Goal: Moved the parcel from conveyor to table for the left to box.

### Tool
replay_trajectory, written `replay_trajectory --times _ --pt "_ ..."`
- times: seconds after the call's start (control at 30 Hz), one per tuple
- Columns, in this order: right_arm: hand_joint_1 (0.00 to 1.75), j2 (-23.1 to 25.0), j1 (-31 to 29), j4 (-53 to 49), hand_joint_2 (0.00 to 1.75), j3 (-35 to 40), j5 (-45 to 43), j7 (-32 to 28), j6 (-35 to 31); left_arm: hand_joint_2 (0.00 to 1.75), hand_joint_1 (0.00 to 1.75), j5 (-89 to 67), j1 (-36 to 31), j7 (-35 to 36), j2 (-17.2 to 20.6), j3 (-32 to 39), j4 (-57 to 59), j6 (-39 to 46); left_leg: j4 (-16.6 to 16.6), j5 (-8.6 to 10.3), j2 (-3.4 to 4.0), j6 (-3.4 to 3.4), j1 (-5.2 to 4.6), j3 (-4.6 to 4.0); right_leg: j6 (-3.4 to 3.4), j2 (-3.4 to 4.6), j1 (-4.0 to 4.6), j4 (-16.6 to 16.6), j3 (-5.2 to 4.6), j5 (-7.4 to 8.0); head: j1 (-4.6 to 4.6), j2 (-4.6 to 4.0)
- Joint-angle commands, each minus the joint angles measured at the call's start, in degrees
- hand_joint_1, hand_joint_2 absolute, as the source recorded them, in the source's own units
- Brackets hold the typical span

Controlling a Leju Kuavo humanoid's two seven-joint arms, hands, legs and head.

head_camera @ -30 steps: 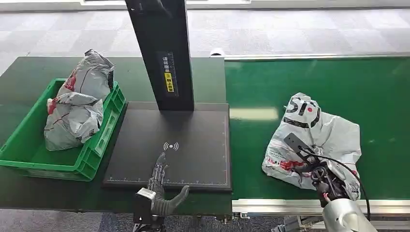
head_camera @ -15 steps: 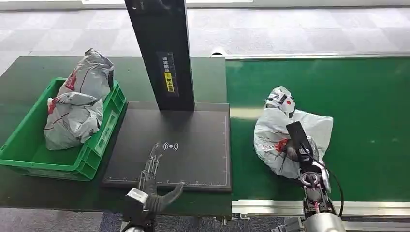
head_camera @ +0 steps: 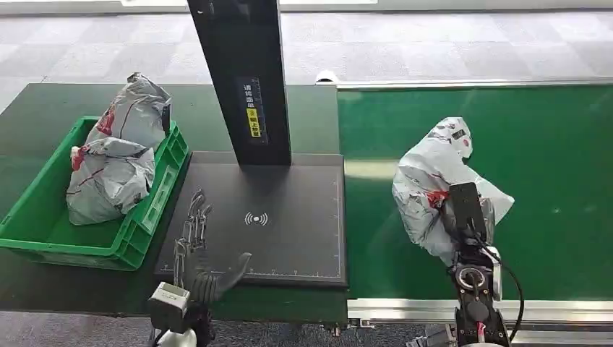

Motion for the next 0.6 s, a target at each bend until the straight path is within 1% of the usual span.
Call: replay_trajectory --times 0.03,0.07,0.13,0.2,0.23,0.27,0.3,0.33,0.37,0.43,0.47,0.53,0.6 --pt "1.75 -0.5 10.4 -28.6 1.75 4.6 -8.1 -6.2 0.3 1.75 0.00 6.4 -8.0 -0.4 3.7 4.0 -9.4 0.0 0.1 0.01 -0.17 -0.16 0.03 -0.23 0.02 -0.24 0.01 0.1 -0.20 -0.07 -0.02 0.00" --pt "1.75 -0.5 10.0 -27.7 1.75 6.4 -8.3 -6.2 1.8 1.75 0.00 7.1 -8.7 -0.4 3.6 4.5 -10.3 -0.1 0.1 -0.02 -0.05 -0.14 0.05 -0.22 0.02 -0.12 0.05 0.1 -0.19 -0.05 0.00 0.00" --pt "1.75 0.1 7.7 -22.3 1.75 13.8 -7.6 -5.8 7.1 1.75 0.00 7.4 -10.8 -0.4 2.3 5.4 -9.4 -0.6 0.0 -0.02 0.15 -0.09 0.03 -0.15 0.02 0.10 0.07 0.1 -0.17 0.01 -0.02 0.00" --pt "1.75 1.8 5.4 -18.3 1.75 19.0 -5.9 -5.6 9.6 1.75 0.00 8.5 -12.2 -0.4 1.2 5.8 -8.1 -1.6 0.0 0.02 0.40 -0.16 0.08 -0.13 0.06 0.31 0.11 0.0 -0.20 0.12 0.00 0.00" --pt "1.75 2.5 5.0 -17.5 1.75 19.7 -5.2 -5.4 8.8 1.75 0.00 8.4 -12.4 -0.4 1.1 5.8 -7.9 -1.6 0.0 -0.01 0.48 -0.11 0.06 -0.04 0.01 0.43 0.10 0.0 -0.15 0.10 0.00 0.00" --pt "1.75 2.9 4.5 -16.7 1.75 21.0 -5.9 -5.9 9.7 1.75 0.00 8.7 -12.7 -0.4 0.8 5.9 -7.7 -1.7 -0.1 0.03 0.61 -0.14 0.06 -0.05 0.02 0.54 0.11 0.0 -0.19 0.16 -0.02 0.00" --pt "1.75 3.8 3.5 -15.3 1.75 22.3 -7.9 -5.6 12.4 1.75 0.00 8.4 -13.6 -0.4 0.5 6.1 -6.4 -1.1 0.0 0.03 0.53 -0.13 0.05 -0.08 0.01 0.46 0.10 0.0 -0.18 0.14 0.04 0.00" --pt "1.75 4.7 2.4 -13.8 1.75 24.3 -7.3 -5.0 12.6 1.75 0.00 8.1 -14.4 -0.4 0.2 6.8 -5.2 -0.3 -0.1 0.04 0.42 -0.13 0.05 -0.02 -0.01 0.36 0.10 0.0 -0.11 0.09 0.00 0.00" --pt "1.75 5.3 1.6 -12.7 1.75 25.7 -7.1 -4.7 13.2 1.75 0.00 8.1 -15.0 -0.3 0.2 7.4 -4.8 -0.1 -0.1 0.15 0.55 -0.21 0.09 -0.10 0.03 0.44 0.13 0.0 -0.22 0.23 0.00 0.00" --pt "1.75 6.6 -0.5 -9.9 1.75 29.7 -6.4 -4.0 15.1 1.75 0.00 8.7 -15.8 0.2 -0.4 9.7 -4.5 0.7 -0.1 0.11 0.39 -0.15 0.05 0.00 -0.02 0.33 0.10 0.0 -0.09 0.09 0.00 0.00" --pt "1.75 6.8 -0.9 -8.8 1.75 31.1 -6.3 -4.1 15.4 1.75 0.00 9.9 -15.7 0.8 -0.6 10.7 -4.3 0.3 0.0 0.09 0.39 -0.13 0.05 0.02 -0.02 0.34 0.09 0.1 -0.07 0.07 0.00 0.00" --pt "1.75 7.2 -1.9 -6.1 1.75 33.8 -5.9 -4.4 16.2 1.75 0.00 10.9 -15.5 1.3 -0.9 12.2 -3.2 0.0 -0.1 0.12 0.65 -0.19 0.07 0.03 0.02 0.56 0.11 0.0 -0.12 0.17 0.00 0.00" --pt "1.75 7.7 -2.4 -4.3 1.75 35.0 -6.0 -4.5 16.3 1.75 0.00 12.2 -15.4 2.0 -1.2 13.5 -1.7 -0.6 -0.2 0.12 0.54 -0.17 0.05 0.10 -0.02 0.46 0.09 0.0 -0.03 0.13 0.00 0.00"
